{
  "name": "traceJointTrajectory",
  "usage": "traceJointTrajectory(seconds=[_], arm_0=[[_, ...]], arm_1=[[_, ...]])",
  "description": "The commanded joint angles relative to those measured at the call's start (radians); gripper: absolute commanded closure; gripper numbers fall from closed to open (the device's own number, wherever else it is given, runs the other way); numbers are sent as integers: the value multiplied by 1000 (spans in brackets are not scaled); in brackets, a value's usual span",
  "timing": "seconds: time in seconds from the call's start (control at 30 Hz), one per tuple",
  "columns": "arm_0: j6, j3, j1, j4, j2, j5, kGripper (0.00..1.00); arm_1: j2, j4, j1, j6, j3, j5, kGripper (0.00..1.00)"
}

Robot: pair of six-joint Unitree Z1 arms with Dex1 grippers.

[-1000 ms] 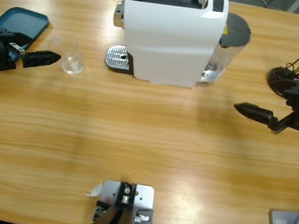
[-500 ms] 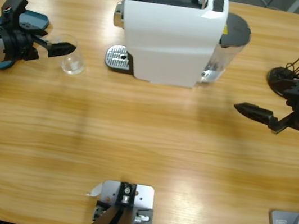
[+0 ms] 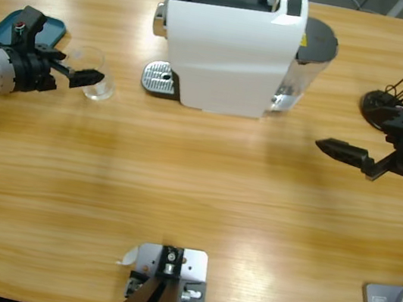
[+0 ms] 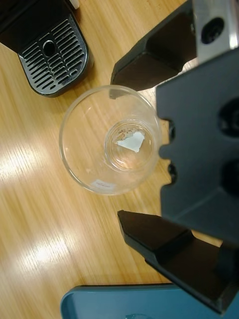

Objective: Pour coffee

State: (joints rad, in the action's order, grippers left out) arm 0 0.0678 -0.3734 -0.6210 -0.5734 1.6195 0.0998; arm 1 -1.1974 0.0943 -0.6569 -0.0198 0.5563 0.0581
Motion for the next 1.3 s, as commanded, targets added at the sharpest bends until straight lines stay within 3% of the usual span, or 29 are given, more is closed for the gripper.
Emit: traceJointTrajectory(seconds=[0.03, 0.1, 0.2, 0.27, 0.53, 0.8, 0.83, 0.87, 1.1, 1.3], arm_0=[[9, 25, -6, -55, 79, 7, 10], [9, 24, -6, -60, 89, 5, 85], [9, 24, -6, -65, 108, 1, 397], [8, 24, -6, -65, 111, -4, 517], [-7, 25, -6, -67, 107, -48, 524], [-87, -23, -49, -43, -18, -131, 529], [-89, -43, -62, -28, -19, -143, 560], [-97, -66, -68, -12, -16, -167, 661], [-118, -249, -69, 69, 117, -261, 676], [-129, -307, -69, 69, 235, -267, 676]], arm_1=[[-28, -11, -10, 1, -29, 11, 0], [-28, -11, -10, 1, -29, 11, 0], [-27, -11, -10, 1, -29, 11, 0], [-27, -11, -11, 1, -29, 12, 0], [-27, -11, -11, 1, -29, 11, 0], [-25, -13, -11, 1, -29, 9, 0], [-26, -13, -11, 1, -29, 9, 0], [-27, -13, -11, 1, -28, 9, 0], [-22, -14, -11, 1, -29, 7, 0], [-21, -16, -11, 1, -30, 8, 0]])
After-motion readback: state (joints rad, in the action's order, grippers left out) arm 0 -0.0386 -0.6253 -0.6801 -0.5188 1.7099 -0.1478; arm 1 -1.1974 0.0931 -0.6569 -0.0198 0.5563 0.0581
